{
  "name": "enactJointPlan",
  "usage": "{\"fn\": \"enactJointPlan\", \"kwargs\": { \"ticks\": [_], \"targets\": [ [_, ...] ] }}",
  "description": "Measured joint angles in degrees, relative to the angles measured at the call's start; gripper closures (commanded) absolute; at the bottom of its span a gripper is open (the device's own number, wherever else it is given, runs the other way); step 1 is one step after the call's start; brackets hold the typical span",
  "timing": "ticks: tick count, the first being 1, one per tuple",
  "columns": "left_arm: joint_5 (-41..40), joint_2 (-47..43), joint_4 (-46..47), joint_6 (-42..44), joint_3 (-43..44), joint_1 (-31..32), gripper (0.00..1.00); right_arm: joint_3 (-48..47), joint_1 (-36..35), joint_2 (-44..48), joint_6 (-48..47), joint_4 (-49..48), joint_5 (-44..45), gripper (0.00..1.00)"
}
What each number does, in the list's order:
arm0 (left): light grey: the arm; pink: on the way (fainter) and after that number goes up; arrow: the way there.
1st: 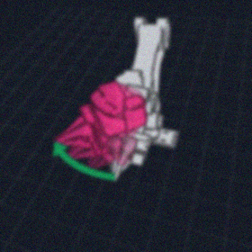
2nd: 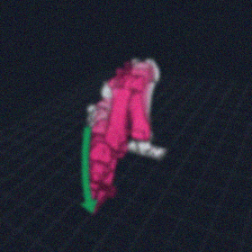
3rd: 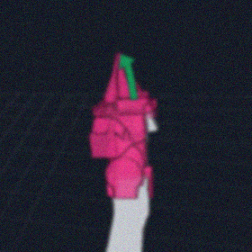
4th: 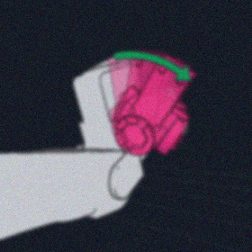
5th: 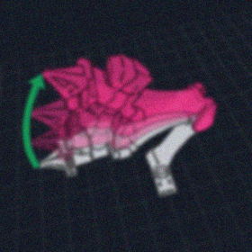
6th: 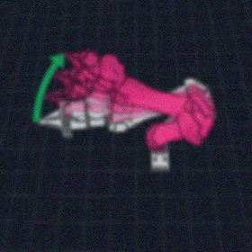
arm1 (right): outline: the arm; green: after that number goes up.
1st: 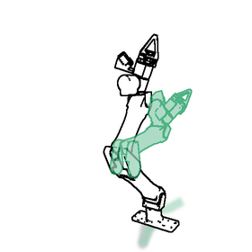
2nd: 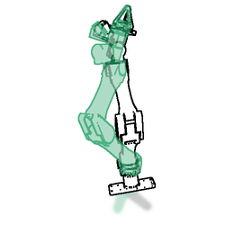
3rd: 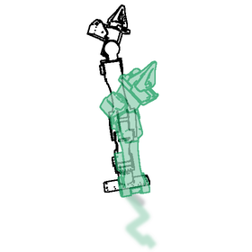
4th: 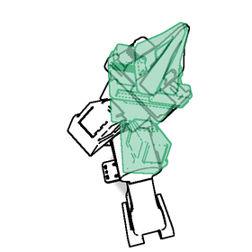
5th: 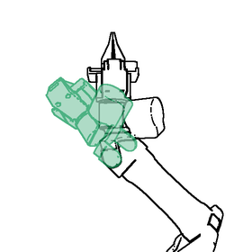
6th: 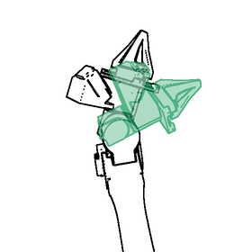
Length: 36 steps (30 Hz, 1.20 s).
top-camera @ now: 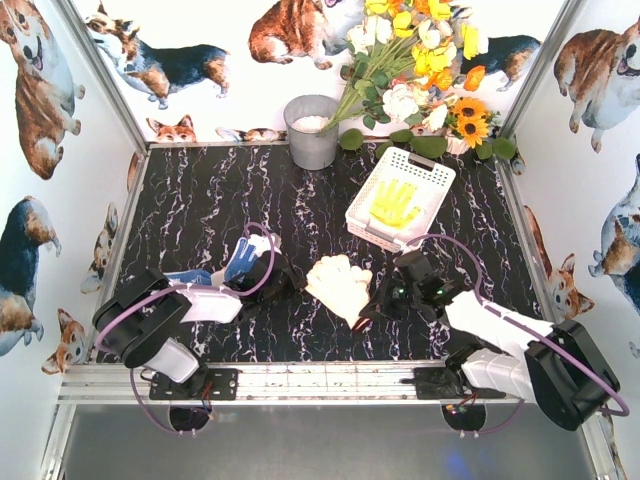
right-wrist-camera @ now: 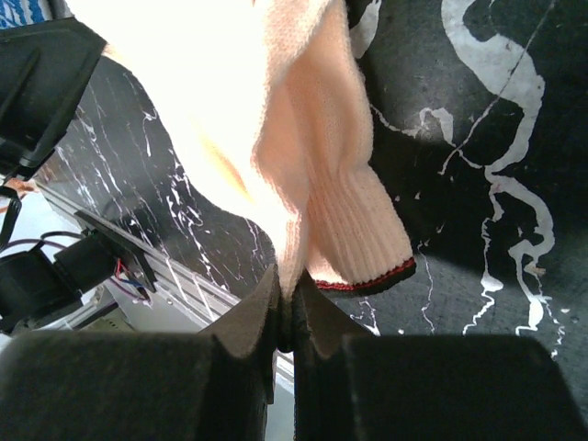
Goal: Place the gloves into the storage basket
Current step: Pair the glove with the glove.
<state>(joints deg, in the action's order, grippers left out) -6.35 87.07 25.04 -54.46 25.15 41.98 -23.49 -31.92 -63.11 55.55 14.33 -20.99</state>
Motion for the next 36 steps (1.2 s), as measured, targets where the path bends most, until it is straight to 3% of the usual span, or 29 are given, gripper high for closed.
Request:
{"fn": "enactJointPlan", "kwargs": {
  "ticks": [8, 36],
  "targets": [
    [1.18, 1.40, 2.27, 0.28, 0.13, -0.35, 1.00, 0.00, 0.00, -4.35, -0.57, -1.11, 0.07, 1.00],
    [1.38, 1.53, 1.05, 2.69, 0.98, -1.20, 1.00, -4.00, 0.00, -5.07, -5.95, 2.75, 3.06, 1.00]
  ]
}}
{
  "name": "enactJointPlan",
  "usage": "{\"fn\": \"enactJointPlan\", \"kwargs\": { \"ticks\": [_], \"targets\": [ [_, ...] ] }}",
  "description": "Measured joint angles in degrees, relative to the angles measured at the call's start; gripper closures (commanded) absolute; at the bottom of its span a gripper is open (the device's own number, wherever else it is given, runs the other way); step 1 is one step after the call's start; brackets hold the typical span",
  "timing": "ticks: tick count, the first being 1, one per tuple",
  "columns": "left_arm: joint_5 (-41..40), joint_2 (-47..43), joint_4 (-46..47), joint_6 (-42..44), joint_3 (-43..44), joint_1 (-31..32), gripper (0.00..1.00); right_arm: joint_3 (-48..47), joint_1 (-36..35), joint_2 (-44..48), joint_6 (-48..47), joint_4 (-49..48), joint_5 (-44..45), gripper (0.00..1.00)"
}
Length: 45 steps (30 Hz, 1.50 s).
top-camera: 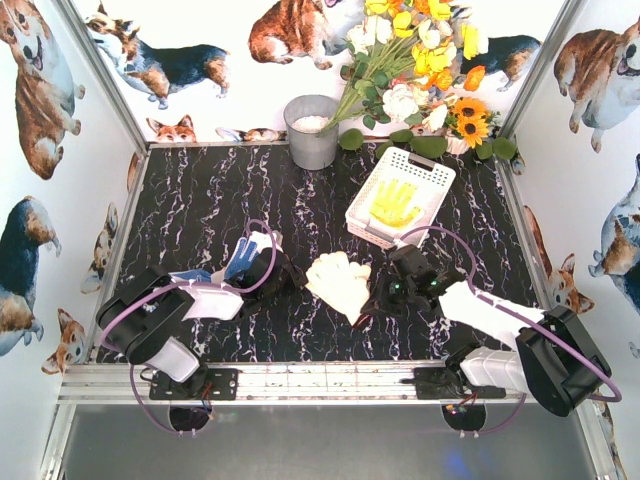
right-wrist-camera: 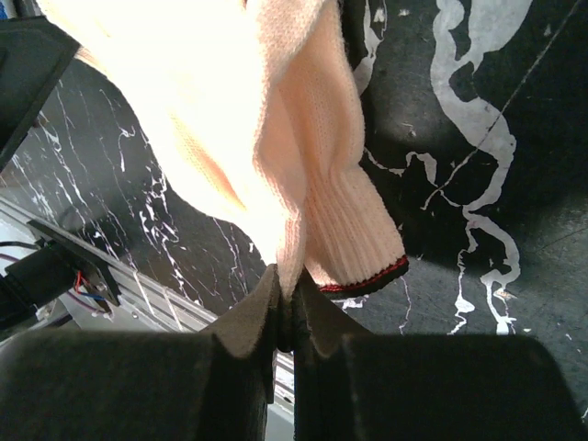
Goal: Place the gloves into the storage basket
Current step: Pair the glove with the glove.
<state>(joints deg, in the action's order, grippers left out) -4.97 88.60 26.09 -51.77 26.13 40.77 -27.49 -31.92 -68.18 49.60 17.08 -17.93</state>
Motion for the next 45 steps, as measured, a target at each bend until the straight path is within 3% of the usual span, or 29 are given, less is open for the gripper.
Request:
{"fn": "enactJointPlan", "kwargs": {
  "ticks": [26, 31, 37, 45],
  "targets": [
    [0.04, -0.04, -0.04, 0.39, 0.02, -0.04, 1.00, -1.25, 0.00, -2.01, -2.64, 2.40, 1.53, 1.00],
    [0.09, -0.59, -1.40, 1.60, 0.52, -0.17, 0.79, -1.44, 0.00, -3.30, -3.41, 2.40, 2.19, 1.00],
    [-0.66, -3.50, -7.50, 5.79, 2.36, -0.81, 0.65, -1.99, 0.00, -4.44, -4.15, 2.34, 2.16, 1.00],
    [1.22, -1.97, -9.55, 9.55, 6.82, -1.44, 0.77, -1.99, 0.00, -4.68, -4.28, 2.08, 1.95, 1.00]
  ]
}}
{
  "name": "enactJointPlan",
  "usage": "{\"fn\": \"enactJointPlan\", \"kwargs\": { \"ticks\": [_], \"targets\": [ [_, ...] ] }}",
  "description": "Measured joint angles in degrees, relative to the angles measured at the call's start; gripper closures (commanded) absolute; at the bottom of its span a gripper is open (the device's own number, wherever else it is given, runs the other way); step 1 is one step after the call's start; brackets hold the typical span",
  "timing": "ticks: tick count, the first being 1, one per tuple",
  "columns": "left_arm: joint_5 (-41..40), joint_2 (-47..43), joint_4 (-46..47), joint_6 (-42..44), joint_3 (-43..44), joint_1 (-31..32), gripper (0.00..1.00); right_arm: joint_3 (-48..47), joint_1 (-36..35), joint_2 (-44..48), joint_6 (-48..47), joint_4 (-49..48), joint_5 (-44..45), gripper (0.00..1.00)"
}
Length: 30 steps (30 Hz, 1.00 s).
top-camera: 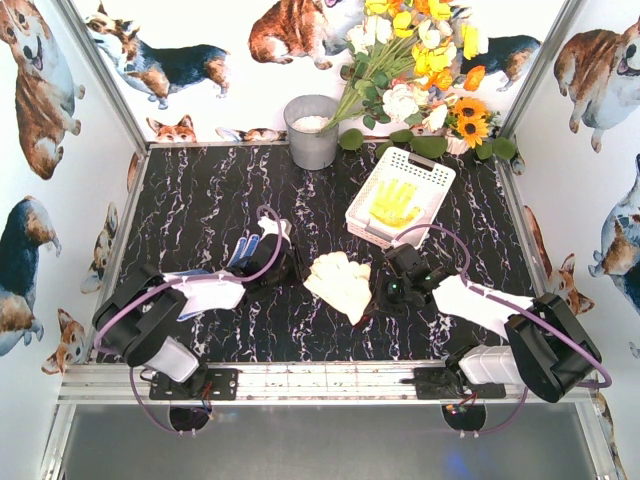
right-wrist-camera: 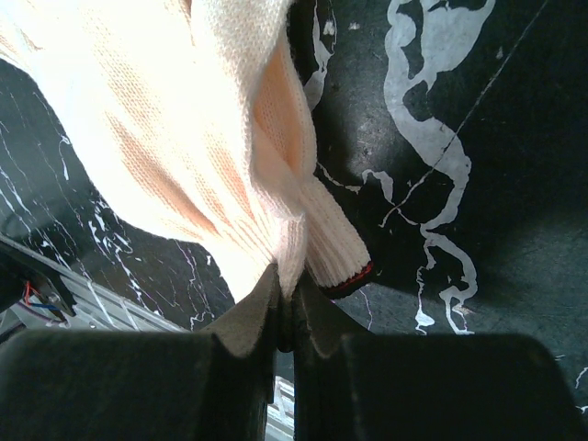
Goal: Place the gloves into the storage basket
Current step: Pair the glove with the glove.
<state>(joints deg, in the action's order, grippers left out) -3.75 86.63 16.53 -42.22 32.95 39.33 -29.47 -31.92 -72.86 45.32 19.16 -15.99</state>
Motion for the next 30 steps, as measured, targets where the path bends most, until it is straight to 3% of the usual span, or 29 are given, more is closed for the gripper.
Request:
{"fn": "enactJointPlan", "kwargs": {
  "ticks": [4, 13, 30],
  "targets": [
    [1.62, 2.49, 0.04, 0.83, 1.29, -0.02, 0.79, 0.00, 0.00, -0.02, 0.00, -0.04, -0.02, 1.00],
    [3.32, 4.35, 0.35, 1.38, 1.79, -0.04, 0.93, 0.00, 0.00, -1.16, 0.02, -1.25, -0.70, 1.00],
    [1.92, 0.96, 0.39, 2.43, 0.74, -0.04, 1.00, 0.00, 0.00, -2.14, 0.22, -2.82, -1.75, 1.00]
  ]
}}
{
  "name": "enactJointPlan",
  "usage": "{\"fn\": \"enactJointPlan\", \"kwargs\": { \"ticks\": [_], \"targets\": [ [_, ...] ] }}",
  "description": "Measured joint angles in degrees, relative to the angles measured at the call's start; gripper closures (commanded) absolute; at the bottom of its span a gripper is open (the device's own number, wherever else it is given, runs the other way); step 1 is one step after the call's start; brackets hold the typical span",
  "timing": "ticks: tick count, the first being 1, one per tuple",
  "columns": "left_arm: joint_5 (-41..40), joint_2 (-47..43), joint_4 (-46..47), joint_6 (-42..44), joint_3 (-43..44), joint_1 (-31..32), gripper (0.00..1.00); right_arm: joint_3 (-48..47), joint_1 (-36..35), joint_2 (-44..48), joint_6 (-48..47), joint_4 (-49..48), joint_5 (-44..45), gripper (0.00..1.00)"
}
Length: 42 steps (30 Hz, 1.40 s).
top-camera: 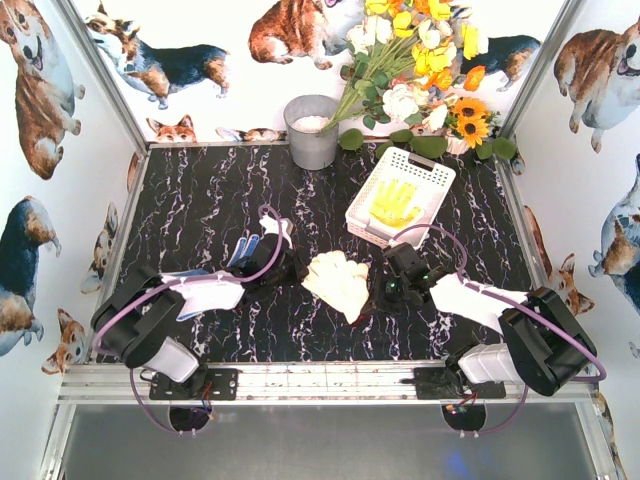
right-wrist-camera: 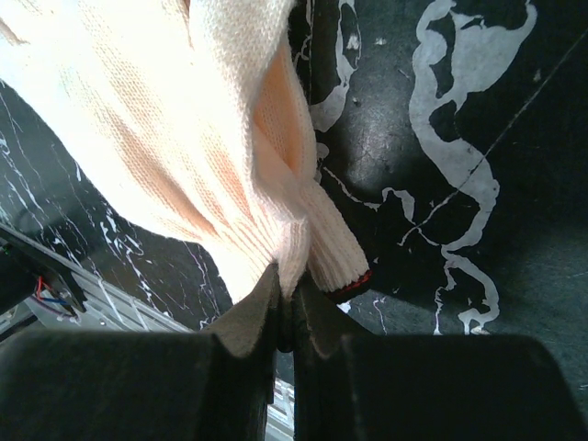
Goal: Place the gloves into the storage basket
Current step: Pair the glove with the glove.
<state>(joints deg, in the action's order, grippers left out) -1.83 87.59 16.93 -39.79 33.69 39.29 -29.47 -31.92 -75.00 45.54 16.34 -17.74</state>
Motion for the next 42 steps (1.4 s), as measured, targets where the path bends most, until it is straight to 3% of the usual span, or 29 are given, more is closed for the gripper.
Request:
{"fn": "enactJointPlan", "kwargs": {
  "ticks": [20, 25, 33, 38, 42],
  "targets": [
    [-2.08, -3.13, 0.09, -1.86, -4.96, 0.00, 1.00, 0.00, 0.00, -0.07, 0.63, -0.44, -0.07, 0.99],
    [-2.05, -2.84, 1.49, -2.49, -5.88, 0.00, 1.00, 0.00, 0.00, 0.33, 0.98, -0.33, -0.22, 0.83],
    [-2.16, -2.08, 2.56, -2.84, -6.14, 0.00, 1.00, -0.28, 0.00, 5.46, 0.79, 2.91, 0.50, 0.66],
    [-2.25, -1.84, 3.21, -2.86, -6.29, 0.00, 1.00, -0.74, 0.00, 7.50, 0.07, 4.74, 2.16, 0.69],
    [-2.27, -1.70, 3.45, -2.86, -6.29, 0.00, 1.00, -0.76, 0.00, 7.26, -0.52, 5.44, 2.93, 0.80]
  ]
}}
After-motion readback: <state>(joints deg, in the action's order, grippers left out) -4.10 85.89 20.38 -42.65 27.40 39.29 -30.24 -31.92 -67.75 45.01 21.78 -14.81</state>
